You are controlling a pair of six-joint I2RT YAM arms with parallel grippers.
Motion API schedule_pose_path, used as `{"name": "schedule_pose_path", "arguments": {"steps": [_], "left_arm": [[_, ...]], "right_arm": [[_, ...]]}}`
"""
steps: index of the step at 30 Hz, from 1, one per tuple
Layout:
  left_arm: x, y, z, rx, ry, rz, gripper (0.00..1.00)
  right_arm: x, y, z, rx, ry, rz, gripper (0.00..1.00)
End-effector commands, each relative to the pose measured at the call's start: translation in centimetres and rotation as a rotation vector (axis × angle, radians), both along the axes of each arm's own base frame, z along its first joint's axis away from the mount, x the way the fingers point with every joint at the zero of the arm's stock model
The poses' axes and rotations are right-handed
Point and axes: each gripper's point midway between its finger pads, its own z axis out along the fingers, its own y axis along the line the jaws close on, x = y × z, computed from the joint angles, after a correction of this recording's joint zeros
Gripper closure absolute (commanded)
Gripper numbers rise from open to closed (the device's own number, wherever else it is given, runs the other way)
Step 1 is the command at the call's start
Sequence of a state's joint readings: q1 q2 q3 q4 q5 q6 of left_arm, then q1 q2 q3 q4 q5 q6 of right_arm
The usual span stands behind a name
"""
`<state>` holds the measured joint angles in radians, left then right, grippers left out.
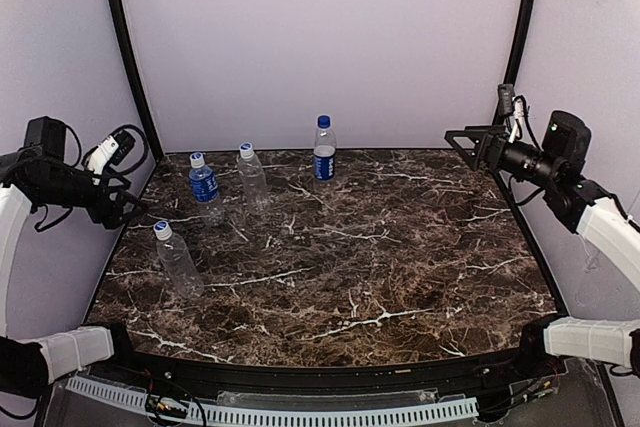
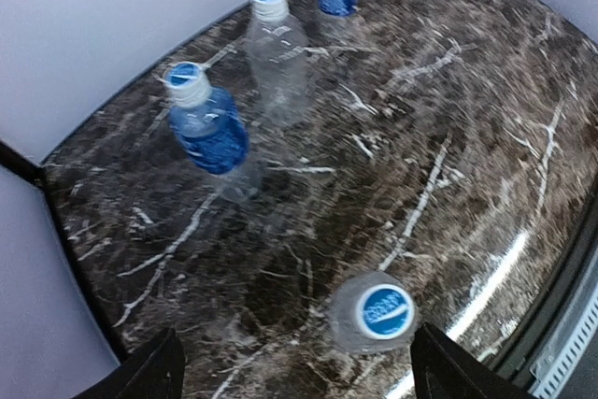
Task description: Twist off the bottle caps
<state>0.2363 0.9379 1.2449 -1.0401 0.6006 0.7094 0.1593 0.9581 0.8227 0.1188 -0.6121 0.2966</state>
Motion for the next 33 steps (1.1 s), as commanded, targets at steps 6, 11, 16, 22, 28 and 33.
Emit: {"name": "schedule_pose_path", "arguments": {"steps": [6,11,16,22,28,33], "left_arm": [[-4.3,-5.0,-4.8,0.03,0.231,-0.272,0.12],[-3.6,-5.5,-7.8,0.06,0.301,-0.291,0.14],[-2.4,-5.2,-8.3,0.08,0.291,-0.255,0.24],[-1.7,-4.8,-9.2,0.097,0.29,-0.23,0.34],[-2.0,-5.2,-9.5,0.071,0.323,-0.247,0.6],[-2.2,-6.7,-8.3,-0.014,0.314,-0.294,0.95]], "right_arm": [[-1.3,5.9,1.1,-0.027,-0.033,0.147,0.02],[-0.9,8.0,-0.6,-0.065,-0.006,0.161,0.01],[-1.0,9.7,-0.9,-0.095,-0.007,0.195,0.02],[-0.8,10.5,-1.7,-0.124,-0.001,0.196,0.01],[-0.9,10.7,-2.0,-0.14,0.001,0.198,0.01],[-1.1,10.7,-1.9,-0.14,-0.001,0.195,0.01]]}}
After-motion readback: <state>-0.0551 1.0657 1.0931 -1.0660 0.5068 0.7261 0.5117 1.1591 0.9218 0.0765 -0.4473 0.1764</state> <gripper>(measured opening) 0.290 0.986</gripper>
